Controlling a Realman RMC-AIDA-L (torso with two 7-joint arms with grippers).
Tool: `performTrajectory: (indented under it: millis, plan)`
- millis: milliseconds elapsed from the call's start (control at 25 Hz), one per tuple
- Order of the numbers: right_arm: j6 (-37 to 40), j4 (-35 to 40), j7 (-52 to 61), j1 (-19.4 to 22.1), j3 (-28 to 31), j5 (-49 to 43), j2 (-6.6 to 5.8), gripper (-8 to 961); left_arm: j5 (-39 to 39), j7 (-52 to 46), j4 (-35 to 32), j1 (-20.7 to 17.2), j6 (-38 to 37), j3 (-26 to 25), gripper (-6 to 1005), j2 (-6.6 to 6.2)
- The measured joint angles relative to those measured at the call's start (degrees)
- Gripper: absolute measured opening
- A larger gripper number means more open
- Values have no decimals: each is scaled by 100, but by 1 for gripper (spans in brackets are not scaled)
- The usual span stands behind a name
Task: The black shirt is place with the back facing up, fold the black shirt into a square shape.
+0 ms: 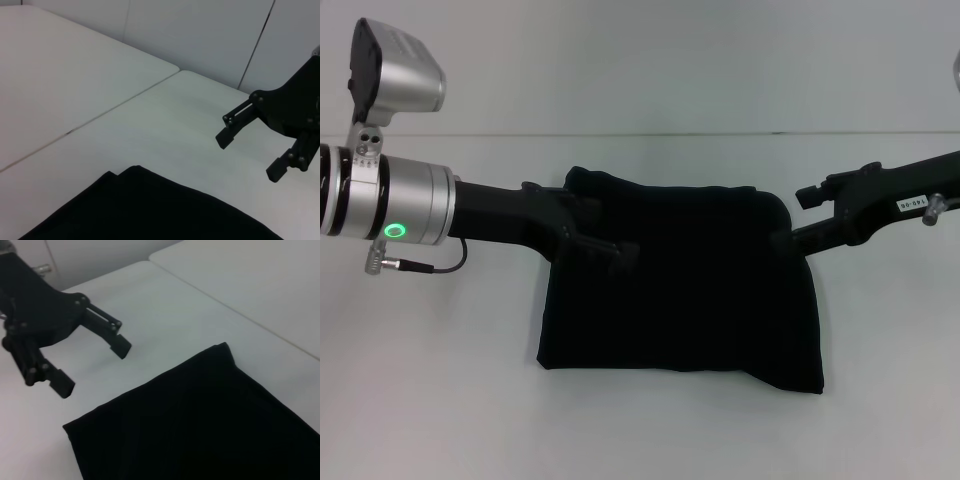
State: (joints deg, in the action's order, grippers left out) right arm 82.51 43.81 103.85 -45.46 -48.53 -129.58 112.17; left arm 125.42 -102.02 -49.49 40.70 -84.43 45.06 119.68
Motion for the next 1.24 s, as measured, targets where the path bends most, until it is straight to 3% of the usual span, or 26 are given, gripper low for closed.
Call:
performTrajectory:
  millis: [1240]
  plan:
    - [-111, -33, 48, -8, 1, -15, 38, 909, 9, 76, 9, -5, 14, 102, 963, 20]
